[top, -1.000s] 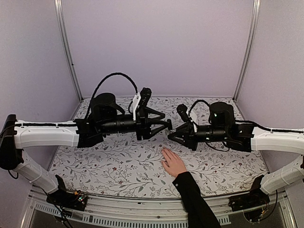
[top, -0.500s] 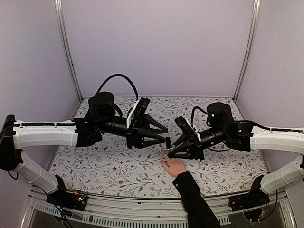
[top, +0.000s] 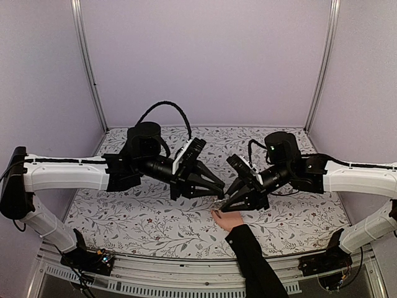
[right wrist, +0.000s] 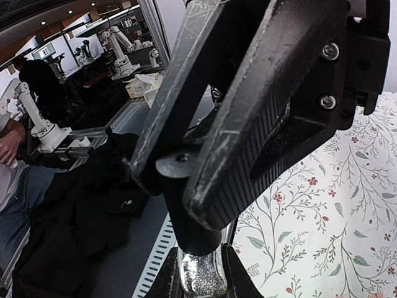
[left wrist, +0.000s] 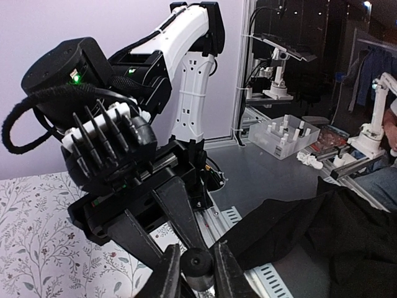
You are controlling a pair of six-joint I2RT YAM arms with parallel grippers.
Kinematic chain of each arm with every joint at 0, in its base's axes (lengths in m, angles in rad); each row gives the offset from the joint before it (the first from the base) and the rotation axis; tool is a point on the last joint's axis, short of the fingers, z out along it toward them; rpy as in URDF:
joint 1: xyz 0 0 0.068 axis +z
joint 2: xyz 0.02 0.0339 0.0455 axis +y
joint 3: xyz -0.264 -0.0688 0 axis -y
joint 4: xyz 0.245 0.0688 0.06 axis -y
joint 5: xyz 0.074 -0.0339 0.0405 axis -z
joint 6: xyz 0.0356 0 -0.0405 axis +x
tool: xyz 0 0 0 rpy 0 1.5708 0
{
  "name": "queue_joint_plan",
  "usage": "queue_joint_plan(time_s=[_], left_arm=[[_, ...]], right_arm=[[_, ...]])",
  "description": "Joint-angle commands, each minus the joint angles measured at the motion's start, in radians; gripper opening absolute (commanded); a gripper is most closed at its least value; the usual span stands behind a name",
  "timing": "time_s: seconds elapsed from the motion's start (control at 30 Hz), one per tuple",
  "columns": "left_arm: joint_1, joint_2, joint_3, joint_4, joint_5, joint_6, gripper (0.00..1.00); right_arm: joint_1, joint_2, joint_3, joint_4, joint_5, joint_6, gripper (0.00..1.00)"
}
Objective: Paint the nails
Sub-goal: Unscrew the nail polish bottle.
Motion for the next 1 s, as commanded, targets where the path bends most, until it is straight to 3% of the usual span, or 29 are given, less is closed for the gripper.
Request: queue_joint_plan(time_s=[0.0,0.2,0.6,0.77,0.97], left_arm=[[-0.012,0.008,0.024,-0.020,0.007,0.019,0.13],[-0.016,-0.001,0.020,-0.029,-0.030,0.017,0.00],[-0.015,-0.008,0.013,-0.047,-0.325,-0.016,0.00],[-0.016,0.016,0.030,-0.043,-0.417,-0.068,0.00],[-0.020,0.039,0.040,-0.025,-0.626,-0.162,0.00]], right_arm=[[-0.002,0.002,0.034,-0.018,-0.009,-0.014,0.00],[-0.003,-0.013,0.031,-0.011,0.089,0.016,0.00],[-0.003,-0.045,0.026,0.036,0.427,0.071,0.00],[-0.003,-0.045,0.023,0.067,0.579,0.092,0.00],[-0.004,-0.049,0.018,0.109,0.772,0.125,0.00]])
